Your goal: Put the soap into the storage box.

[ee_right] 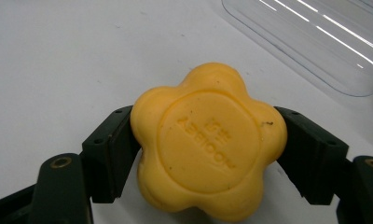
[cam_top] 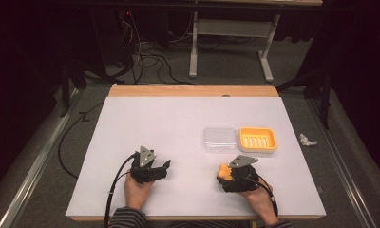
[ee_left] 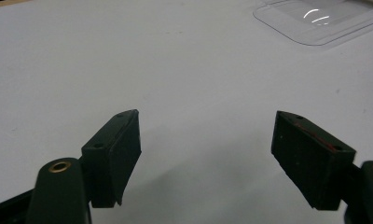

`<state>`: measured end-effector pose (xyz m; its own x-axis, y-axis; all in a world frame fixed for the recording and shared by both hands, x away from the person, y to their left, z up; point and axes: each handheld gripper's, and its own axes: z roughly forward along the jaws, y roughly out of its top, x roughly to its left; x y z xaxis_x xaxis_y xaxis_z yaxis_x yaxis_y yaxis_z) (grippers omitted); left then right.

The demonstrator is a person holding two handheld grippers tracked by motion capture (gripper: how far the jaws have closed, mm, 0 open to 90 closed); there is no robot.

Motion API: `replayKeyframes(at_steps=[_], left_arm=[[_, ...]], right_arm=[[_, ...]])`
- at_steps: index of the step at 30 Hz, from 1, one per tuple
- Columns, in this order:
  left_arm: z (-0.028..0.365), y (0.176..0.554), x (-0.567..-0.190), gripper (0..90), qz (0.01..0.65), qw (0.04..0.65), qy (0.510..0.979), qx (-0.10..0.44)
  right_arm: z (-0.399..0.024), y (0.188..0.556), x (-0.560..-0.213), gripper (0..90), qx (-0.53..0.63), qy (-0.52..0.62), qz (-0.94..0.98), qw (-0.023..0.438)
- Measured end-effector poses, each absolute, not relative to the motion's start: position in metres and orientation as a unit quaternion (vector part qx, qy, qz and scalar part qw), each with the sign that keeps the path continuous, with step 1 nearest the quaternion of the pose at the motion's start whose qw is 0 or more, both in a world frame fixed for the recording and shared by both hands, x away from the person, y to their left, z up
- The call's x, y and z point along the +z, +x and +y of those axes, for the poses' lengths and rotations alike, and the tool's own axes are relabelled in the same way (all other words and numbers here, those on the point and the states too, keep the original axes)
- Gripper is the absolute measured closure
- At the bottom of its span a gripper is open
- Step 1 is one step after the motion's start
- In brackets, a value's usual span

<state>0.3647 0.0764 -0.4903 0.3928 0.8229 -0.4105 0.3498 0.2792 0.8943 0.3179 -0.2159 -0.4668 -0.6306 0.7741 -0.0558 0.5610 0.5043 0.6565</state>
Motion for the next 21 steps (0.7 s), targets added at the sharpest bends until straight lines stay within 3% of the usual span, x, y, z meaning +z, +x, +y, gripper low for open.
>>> replayKeyframes(at_steps=[21], left_arm=[[0.077,0.365,-0.490,24.6,0.518,0.612,0.565,0.193]], right_arm=[[-0.231,0.313,-0.448,27.0,0.334,0.392,0.840,0.169]])
